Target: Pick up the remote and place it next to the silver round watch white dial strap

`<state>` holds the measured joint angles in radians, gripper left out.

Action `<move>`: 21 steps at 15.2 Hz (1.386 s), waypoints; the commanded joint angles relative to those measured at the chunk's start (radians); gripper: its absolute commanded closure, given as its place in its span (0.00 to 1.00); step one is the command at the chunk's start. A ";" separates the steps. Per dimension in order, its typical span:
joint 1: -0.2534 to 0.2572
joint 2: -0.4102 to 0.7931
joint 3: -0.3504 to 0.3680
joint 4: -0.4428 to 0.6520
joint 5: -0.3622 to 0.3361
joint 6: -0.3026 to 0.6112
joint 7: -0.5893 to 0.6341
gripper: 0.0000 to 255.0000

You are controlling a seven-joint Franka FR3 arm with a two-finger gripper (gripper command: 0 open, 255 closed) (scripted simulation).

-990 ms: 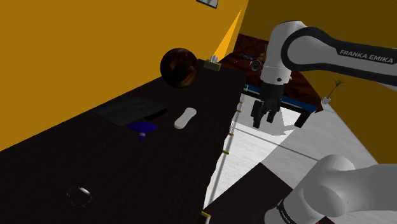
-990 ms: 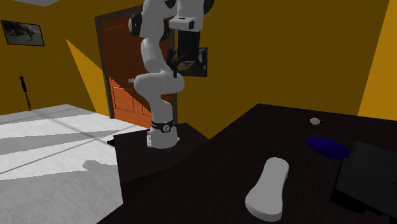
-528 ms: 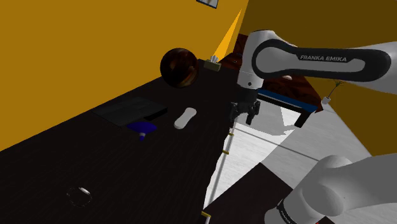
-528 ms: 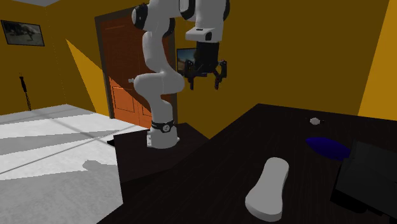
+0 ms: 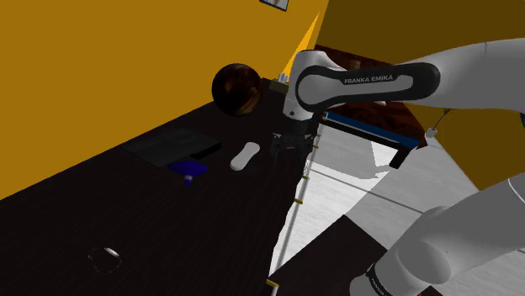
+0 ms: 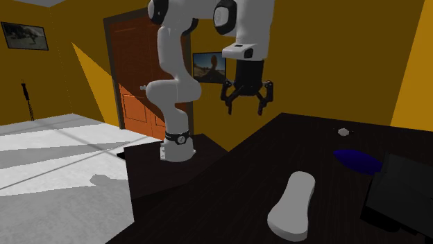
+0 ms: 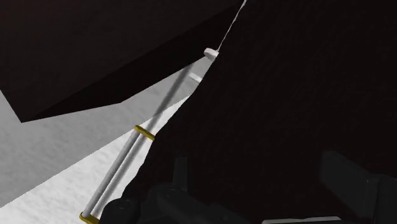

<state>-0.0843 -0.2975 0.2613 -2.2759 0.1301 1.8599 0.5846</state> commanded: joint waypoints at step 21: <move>-0.003 0.704 -0.028 0.577 -0.252 0.220 0.590 0.00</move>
<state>-0.0879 0.3969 0.2352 -1.7007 -0.1188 2.0716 1.1697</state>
